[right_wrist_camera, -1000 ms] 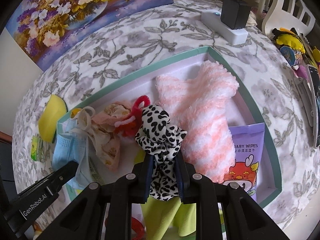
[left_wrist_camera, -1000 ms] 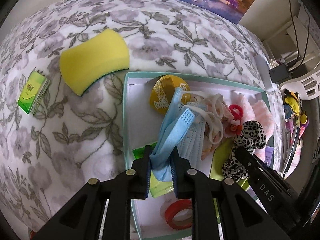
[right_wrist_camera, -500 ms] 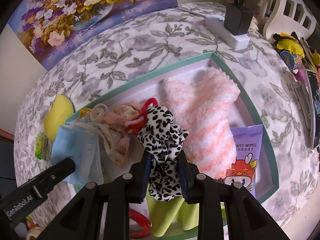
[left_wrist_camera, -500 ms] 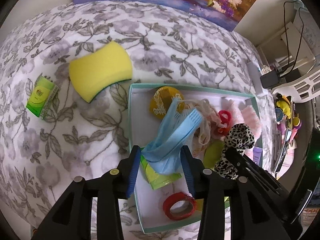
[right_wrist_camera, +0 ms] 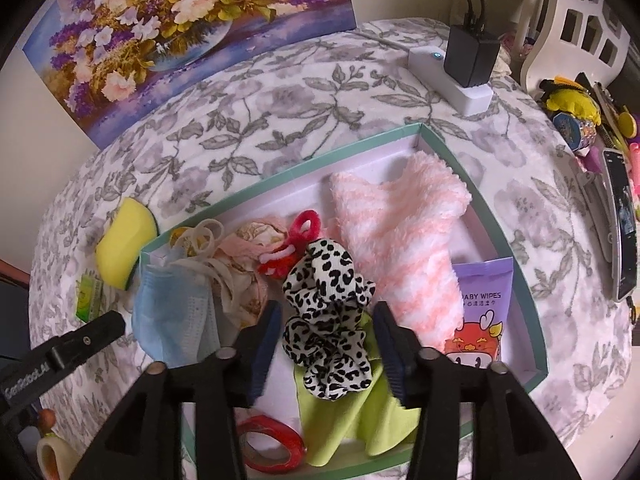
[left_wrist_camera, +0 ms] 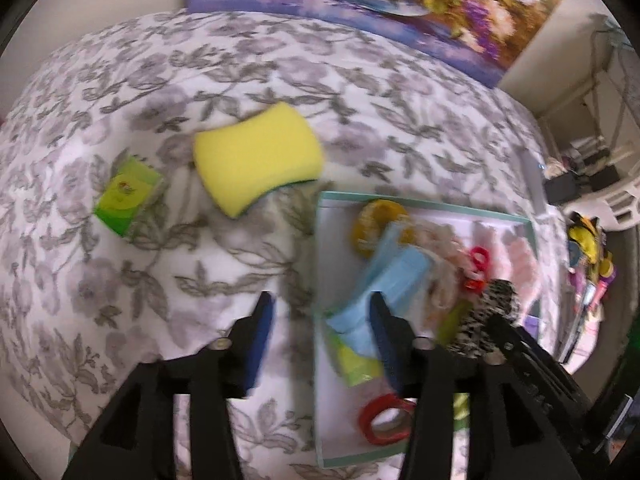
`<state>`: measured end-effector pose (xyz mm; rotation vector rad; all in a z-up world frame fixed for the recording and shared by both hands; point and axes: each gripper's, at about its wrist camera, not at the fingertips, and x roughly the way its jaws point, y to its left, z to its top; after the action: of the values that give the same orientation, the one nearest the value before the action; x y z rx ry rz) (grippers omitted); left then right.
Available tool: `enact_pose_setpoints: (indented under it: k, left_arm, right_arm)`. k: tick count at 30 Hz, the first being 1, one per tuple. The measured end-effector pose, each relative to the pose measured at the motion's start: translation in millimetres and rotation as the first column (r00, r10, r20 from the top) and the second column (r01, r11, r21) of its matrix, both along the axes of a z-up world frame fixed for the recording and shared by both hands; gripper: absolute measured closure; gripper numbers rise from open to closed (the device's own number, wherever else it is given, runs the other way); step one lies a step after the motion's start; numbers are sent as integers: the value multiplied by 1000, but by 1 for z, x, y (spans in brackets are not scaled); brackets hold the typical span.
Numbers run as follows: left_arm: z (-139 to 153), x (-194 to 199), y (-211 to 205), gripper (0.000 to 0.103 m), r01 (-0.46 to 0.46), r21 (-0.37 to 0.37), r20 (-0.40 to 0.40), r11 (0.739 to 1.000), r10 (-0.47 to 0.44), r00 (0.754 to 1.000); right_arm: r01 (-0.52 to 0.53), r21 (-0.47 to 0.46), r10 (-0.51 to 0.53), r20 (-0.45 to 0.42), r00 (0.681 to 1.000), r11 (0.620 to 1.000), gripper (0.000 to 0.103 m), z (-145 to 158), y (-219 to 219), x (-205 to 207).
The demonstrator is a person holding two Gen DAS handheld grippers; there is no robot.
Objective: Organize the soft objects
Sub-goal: 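Open left tool to drop the mask while right tool releases the scrunchie in tray, then move both tools from the tray toward the green tissue pack and yellow sponge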
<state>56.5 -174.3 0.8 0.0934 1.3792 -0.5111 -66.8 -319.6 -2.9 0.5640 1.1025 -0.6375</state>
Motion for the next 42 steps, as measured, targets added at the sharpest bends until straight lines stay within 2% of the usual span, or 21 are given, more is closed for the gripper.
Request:
enact_pose_setpoints:
  k: [5,7,8,9,12,13,15,19,23,31,36,42]
  left_arm:
    - [-6,10,15,35,-61,53,32,997,59,998]
    - [-8,13,19,32,-78,66,42,995,75,996]
    - [-10,15,21,29,-87,77,48,993,83,995]
    - [-12,16,23,29,-92,88,52,992,88,995]
    - [-17,19,26,27,-101,116,59,988,95,994]
    - [-19,20,27,24,-105,123,59,987,98,993]
    - [-22,21,28,7,-113,139,70,984,104,992]
    - [-28,23,29,7,-126,188,106,974,108,988]
    - [-35,26,34,7,-146,192,95,970,130,987]
    - [-36,30,44,7,-177,215,123,960,154,980]
    - [-32,37,56,7,-210,215,132,954,184,974]
    - [-19,50,83,7,-277,212,175,937,243,954]
  right_arm:
    - [-10,1,10,-9,1000,1000,31,-3,0,2]
    - [-11,-1,11,-16,1000,1000,30,-4,0,2]
    - [-12,-3,12,-19,1000,1000,27,-5,0,2]
    - [-11,-7,11,-23,1000,1000,19,-6,0,2]
    - [-10,-17,9,-25,1000,1000,9,-6,0,2]
    - [-10,-21,9,-25,1000,1000,7,-6,0,1]
    - [-7,-30,6,-23,1000,1000,0,-7,0,1]
    - [4,-47,-6,-29,1000,999,0,-8,-1,0]
    - [12,-47,-14,-34,999,999,0,-10,-3,-1]
    - [5,-45,-7,-52,999,999,0,-13,-1,0]
    - [-7,-49,4,-59,998,999,0,-11,3,3]
    - [-39,-69,37,-30,999,997,0,3,18,13]
